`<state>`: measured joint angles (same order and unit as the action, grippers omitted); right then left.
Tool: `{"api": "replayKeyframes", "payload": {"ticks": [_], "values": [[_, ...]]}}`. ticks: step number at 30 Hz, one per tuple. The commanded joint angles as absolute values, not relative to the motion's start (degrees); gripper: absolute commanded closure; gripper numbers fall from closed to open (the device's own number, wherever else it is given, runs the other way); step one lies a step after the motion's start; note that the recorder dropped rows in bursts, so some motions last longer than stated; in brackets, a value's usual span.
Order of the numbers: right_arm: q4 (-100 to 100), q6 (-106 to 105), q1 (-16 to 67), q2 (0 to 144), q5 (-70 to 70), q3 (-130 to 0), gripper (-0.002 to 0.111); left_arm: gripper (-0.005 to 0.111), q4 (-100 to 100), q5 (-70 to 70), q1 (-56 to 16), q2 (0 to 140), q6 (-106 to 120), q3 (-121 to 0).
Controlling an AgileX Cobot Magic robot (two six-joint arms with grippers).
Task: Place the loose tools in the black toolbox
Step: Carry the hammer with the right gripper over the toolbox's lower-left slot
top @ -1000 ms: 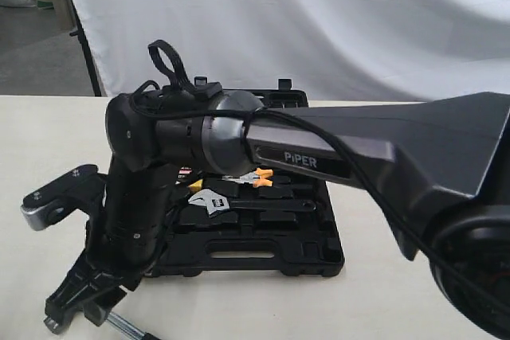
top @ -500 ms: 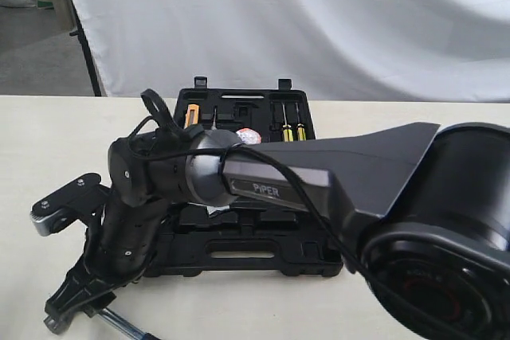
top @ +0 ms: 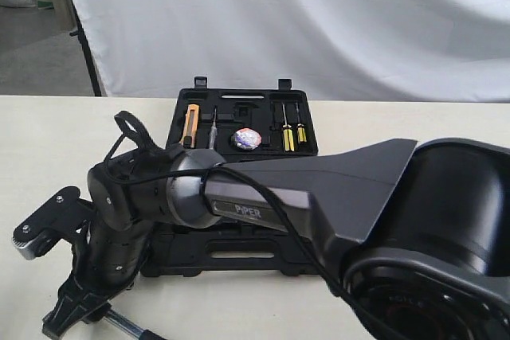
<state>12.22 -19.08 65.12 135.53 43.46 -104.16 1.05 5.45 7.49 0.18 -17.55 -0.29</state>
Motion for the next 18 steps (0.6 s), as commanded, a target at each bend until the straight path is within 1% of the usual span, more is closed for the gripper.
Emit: {"api": "replayKeyframes", "payload": {"ticks": [1,2,4,8,10,18], "values": [[10.06,-19.38,65.51,137.04,43.91,-103.88,0.057,0.106,1.3,5.03,8.94,0.0,-17.82,-0.44],[10.06,-19.38,65.51,137.04,43.91,-103.88,0.059,0.106,1.3,5.03,8.94,0.0,-17.82,-0.44],[10.06,-19.38,65.51,137.04,44.07,-103.88,0.068,0.106,1.3,5.03,8.94,0.0,-17.82,-0.44],[10.06,-19.38,65.51,137.04,44.42,-103.88,0.097,0.106,1.3,5.03,8.94,0.0,-17.82,-0.44],[10.19,-19.38,65.51,137.04,45.45,-103.88,0.109,0.106,1.3,5.03,8.94,0.0,-17.82,-0.44],[10.2,-19.22,65.51,134.61,51.18,-103.88,0.109,0.106,1.3,5.03,8.94,0.0,-17.82,-0.44]]}}
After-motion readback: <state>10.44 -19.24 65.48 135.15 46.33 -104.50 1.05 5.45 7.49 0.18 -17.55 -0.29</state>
